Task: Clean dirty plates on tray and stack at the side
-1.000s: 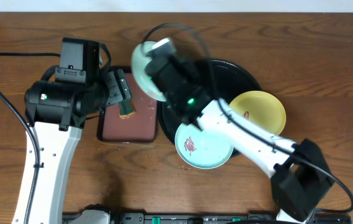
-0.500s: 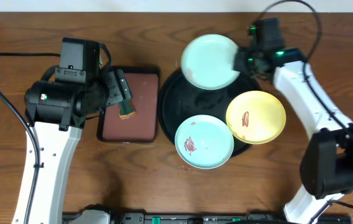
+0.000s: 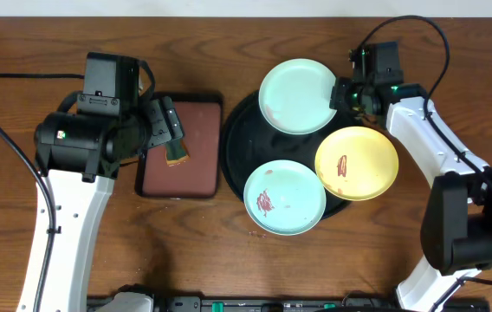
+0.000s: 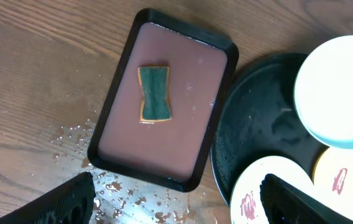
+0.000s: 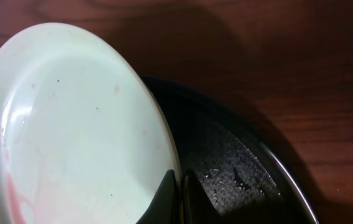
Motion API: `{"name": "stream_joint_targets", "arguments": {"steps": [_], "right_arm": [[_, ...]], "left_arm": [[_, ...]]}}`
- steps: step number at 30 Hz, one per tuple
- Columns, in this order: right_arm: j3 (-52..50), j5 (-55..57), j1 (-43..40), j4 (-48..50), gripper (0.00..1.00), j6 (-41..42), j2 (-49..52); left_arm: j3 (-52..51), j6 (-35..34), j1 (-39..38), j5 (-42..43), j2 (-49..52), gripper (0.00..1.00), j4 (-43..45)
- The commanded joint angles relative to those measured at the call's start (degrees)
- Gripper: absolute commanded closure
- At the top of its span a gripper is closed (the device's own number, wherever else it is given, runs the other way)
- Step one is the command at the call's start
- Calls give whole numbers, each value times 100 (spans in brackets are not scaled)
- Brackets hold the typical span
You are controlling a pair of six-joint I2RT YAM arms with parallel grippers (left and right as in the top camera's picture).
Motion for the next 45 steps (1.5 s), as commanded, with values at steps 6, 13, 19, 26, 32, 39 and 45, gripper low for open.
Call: {"name": "stream_joint_targets", "arguments": {"steps": [6, 13, 19, 26, 32, 39, 45], "right_arm": [[-85, -413, 39, 608, 78, -111, 586], [-46, -634, 13, 243, 56, -127, -116], [-46, -1132, 140, -1504, 56, -273, -1375], [-177, -767, 675, -3689, 56, -271, -1624], [-999, -404, 1147, -3606, 56, -39, -1541], [-1867, -439, 1224, -2616, 57, -208, -1541], [-1591, -264, 1095, -2166, 57, -439, -1593]], "left_arm": [[55, 59, 17, -31, -20, 14, -24], [55, 59, 17, -31, -20, 14, -24], [55, 59, 17, -31, -20, 14, -24], [55, 57, 17, -28, -20, 14, -24], [55, 48, 17, -22, -20, 14, -59], [55, 35, 17, 17, -20, 14, 85], [55, 37, 17, 17, -20, 14, -22]]}}
